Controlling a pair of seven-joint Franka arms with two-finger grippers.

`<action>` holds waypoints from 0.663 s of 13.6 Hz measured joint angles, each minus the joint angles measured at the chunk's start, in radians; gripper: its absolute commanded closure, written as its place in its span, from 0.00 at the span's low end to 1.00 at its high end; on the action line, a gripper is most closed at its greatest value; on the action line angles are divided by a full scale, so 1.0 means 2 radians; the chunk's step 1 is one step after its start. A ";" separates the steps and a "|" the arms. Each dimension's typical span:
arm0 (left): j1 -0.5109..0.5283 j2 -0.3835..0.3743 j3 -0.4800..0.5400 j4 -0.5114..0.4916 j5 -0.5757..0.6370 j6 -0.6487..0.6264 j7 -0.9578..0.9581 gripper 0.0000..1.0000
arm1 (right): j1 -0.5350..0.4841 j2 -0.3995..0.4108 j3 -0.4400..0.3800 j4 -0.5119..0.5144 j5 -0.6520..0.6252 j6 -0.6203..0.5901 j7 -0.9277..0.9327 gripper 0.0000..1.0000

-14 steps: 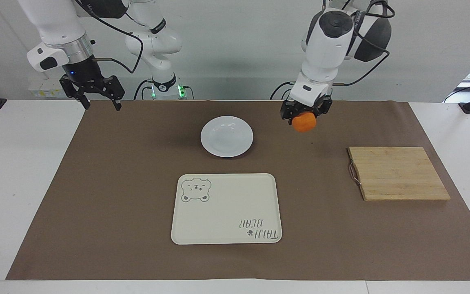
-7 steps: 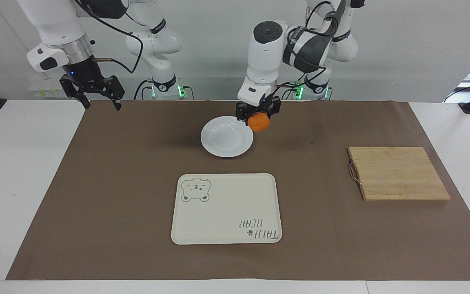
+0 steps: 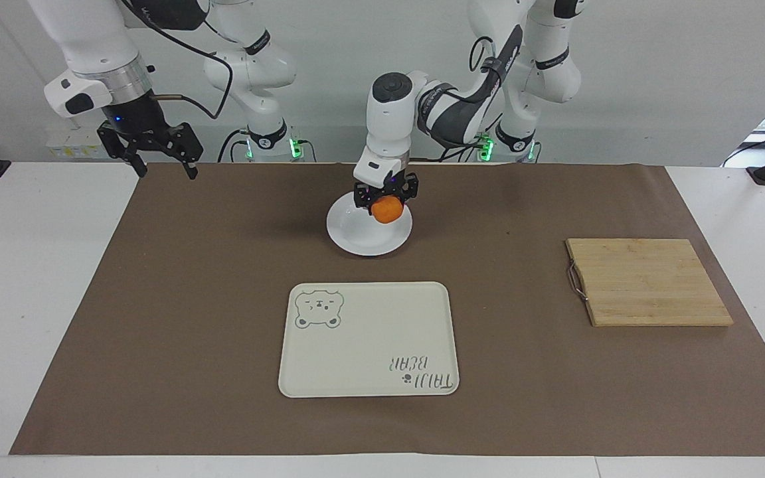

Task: Place orange and plate with both arms
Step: 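Carry the orange with the left gripper over the white plate, then lower the orange onto the plate and open the left gripper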

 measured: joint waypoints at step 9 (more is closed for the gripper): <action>-0.002 -0.002 0.000 -0.056 -0.006 0.075 -0.001 1.00 | 0.000 0.000 0.000 0.000 0.000 0.000 0.000 0.00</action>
